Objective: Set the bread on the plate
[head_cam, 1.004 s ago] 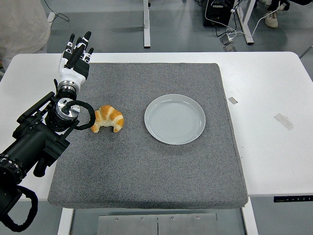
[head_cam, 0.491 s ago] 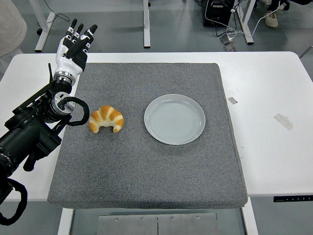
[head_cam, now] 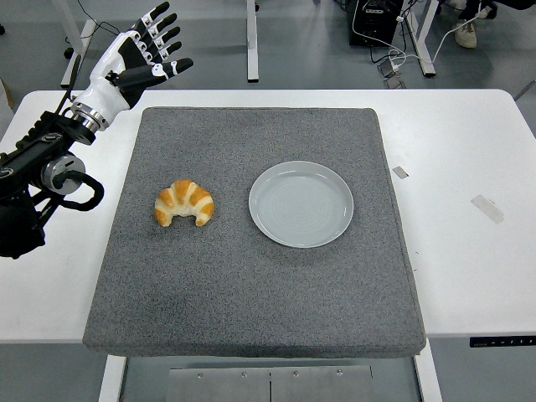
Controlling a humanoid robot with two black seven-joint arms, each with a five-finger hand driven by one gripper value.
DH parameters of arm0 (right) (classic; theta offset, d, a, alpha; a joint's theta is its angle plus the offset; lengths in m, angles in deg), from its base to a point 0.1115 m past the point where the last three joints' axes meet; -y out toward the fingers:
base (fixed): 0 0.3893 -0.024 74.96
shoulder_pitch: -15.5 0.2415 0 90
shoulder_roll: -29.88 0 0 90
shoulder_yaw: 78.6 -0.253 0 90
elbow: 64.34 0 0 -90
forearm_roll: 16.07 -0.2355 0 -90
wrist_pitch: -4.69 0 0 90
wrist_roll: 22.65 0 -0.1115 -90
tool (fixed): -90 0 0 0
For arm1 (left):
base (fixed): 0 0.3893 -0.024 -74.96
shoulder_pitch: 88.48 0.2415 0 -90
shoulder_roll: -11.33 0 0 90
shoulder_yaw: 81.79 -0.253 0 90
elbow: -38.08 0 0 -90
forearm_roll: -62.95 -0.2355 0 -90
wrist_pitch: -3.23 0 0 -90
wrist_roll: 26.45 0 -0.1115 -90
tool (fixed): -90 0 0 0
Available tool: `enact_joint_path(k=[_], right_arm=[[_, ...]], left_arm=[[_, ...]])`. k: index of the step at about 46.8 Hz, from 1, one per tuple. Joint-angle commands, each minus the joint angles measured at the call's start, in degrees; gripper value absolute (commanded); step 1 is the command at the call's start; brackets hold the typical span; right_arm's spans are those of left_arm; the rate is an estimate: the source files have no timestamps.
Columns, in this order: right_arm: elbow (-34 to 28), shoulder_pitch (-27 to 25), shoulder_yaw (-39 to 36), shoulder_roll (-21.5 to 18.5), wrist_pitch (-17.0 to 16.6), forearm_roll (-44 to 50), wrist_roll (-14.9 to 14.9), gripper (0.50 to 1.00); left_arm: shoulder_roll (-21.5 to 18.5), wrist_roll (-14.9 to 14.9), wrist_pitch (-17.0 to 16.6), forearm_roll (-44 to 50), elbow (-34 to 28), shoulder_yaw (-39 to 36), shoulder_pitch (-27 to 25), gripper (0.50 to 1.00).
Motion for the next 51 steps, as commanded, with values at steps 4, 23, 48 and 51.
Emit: enact_joint_path(k=[4, 23, 48, 51], right_arm=[[0.09, -0.02, 0.01, 0.00, 0.00, 0.00, 0.00, 1.000], [0.09, -0.02, 0.01, 0.00, 0.00, 0.00, 0.00, 1.000], [0.09, -0.02, 0.01, 0.00, 0.00, 0.00, 0.00, 1.000], [0.09, -0.02, 0.01, 0.00, 0.00, 0.00, 0.00, 1.000]], left_arm=[[-3.19, -2.55, 2.90, -6.83, -0.31, -5.08, -2.89, 0.995], [-14.44, -4.86, 4.84, -34.60, -12.18, -19.50, -9.49, 0.993], [-16.64, -4.86, -0.69, -56.06, -14.81, -28.20, -14.58, 0.972], [-16.55, -4.86, -1.92, -56.14, -14.81, -29.34, -14.58, 0.972]])
